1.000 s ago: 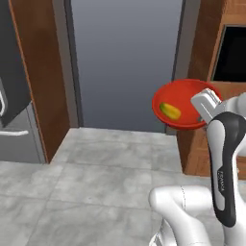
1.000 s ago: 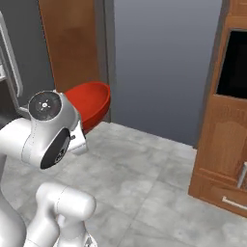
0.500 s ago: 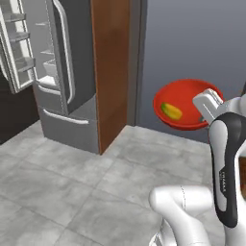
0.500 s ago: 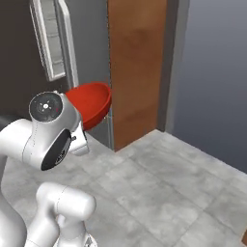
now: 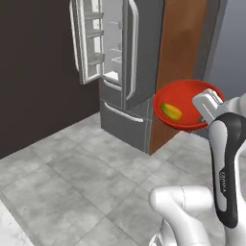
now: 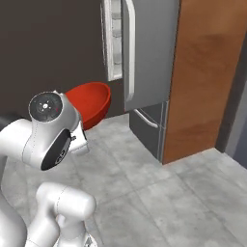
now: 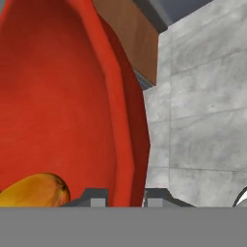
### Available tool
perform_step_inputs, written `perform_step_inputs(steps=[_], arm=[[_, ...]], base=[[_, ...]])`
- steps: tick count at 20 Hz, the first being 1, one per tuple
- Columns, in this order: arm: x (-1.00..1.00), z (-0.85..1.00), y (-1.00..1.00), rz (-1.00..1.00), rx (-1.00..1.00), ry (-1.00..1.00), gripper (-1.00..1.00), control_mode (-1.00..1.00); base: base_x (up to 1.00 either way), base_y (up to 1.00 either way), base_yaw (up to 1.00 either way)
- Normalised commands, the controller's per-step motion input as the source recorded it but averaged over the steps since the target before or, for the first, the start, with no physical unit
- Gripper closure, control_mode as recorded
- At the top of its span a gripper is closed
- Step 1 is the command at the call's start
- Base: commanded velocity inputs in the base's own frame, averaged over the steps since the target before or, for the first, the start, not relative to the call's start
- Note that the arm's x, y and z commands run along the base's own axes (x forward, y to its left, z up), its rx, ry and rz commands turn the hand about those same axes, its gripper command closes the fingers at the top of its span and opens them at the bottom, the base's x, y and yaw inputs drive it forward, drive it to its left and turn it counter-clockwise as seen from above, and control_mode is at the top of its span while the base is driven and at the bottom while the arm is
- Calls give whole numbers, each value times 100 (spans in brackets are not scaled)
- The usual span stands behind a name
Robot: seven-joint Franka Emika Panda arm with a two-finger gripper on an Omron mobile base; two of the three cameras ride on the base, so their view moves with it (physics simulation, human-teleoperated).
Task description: Move the mug from next to the sink to the open cabinet. Then, move the bowl with the mango to the fridge to clear the area for faucet cleaning.
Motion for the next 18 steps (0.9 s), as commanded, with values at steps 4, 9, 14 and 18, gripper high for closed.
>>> perform_step_inputs(steps=[4, 9, 14, 18], arm=[[0, 0, 0, 0, 0, 0, 100, 100], [0, 0, 0, 0, 0, 0, 100, 100], [0, 0, 0, 0, 0, 0, 100, 100], [0, 0, 0, 0, 0, 0, 100, 100]], base=[[97, 77, 37], [100, 62, 21], [100, 43, 14], [100, 17, 12]])
